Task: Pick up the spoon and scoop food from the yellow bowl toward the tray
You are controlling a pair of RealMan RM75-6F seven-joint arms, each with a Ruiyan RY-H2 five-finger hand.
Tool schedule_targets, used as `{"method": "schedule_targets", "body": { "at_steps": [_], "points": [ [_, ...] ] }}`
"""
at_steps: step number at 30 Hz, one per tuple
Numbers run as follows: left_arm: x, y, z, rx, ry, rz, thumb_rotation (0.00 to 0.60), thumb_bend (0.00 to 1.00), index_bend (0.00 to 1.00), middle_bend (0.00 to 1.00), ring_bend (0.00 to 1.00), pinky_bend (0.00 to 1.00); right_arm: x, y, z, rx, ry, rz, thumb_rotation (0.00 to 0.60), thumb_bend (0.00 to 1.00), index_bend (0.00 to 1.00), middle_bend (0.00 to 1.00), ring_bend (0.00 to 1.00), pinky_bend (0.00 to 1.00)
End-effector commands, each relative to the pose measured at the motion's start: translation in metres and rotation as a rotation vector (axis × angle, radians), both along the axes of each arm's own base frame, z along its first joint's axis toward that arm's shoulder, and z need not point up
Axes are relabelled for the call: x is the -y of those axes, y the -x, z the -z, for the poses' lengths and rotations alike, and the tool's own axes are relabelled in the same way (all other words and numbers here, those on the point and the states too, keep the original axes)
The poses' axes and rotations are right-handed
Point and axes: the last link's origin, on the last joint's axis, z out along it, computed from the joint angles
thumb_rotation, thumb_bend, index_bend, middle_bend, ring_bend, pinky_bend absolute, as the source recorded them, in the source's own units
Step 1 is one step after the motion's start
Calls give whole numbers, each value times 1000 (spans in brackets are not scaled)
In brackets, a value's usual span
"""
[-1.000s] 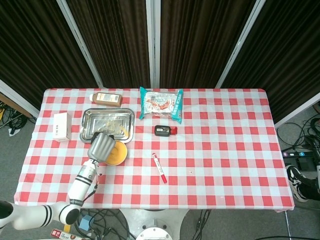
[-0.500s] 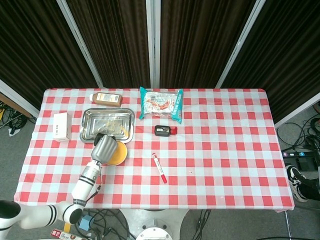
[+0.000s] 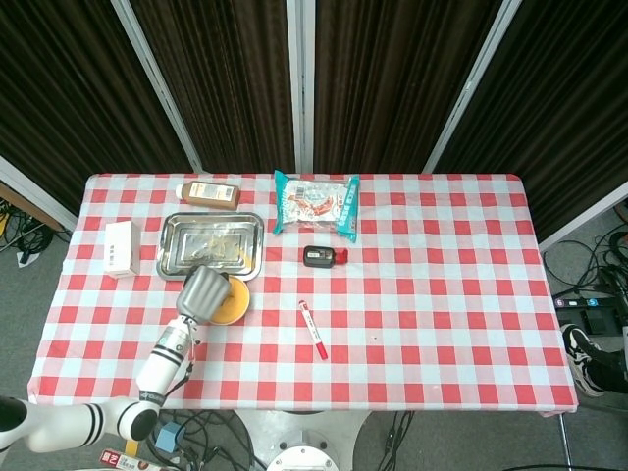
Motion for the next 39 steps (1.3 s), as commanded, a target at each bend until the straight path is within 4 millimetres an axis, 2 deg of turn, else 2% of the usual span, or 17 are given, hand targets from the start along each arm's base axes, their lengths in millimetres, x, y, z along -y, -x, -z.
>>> {"method": "schedule_targets", "body": {
  "at_steps": [1,11,23,31,39],
  "points": [
    [-2,2,-7,60,17,-45,600,415,734,959,932,952,0,0,0,0,0,-1,600,123,100,288,17,140],
    [-7,4,-26,112,-1,-78,600,415,734,959,932,952,1,-2,1,-2,0,-6,600,123,100,288,17,140],
    [-5,-5,-39,129,-2,-56,600,415,734,959,932,952,0,-2,1,1,-1,-8,600,123,100,288,17,140],
    [4,-3,-21,-146,-125,96,600,415,734,959,932,952,-1,-1,1,3,2,-11,600,122,100,288,17,140],
    [15,-10,-8,-272,-155,196,600,416,734,959,935,954,-4,-2,0,4,6,-15,600,123,100,288,17,140]
  ]
}}
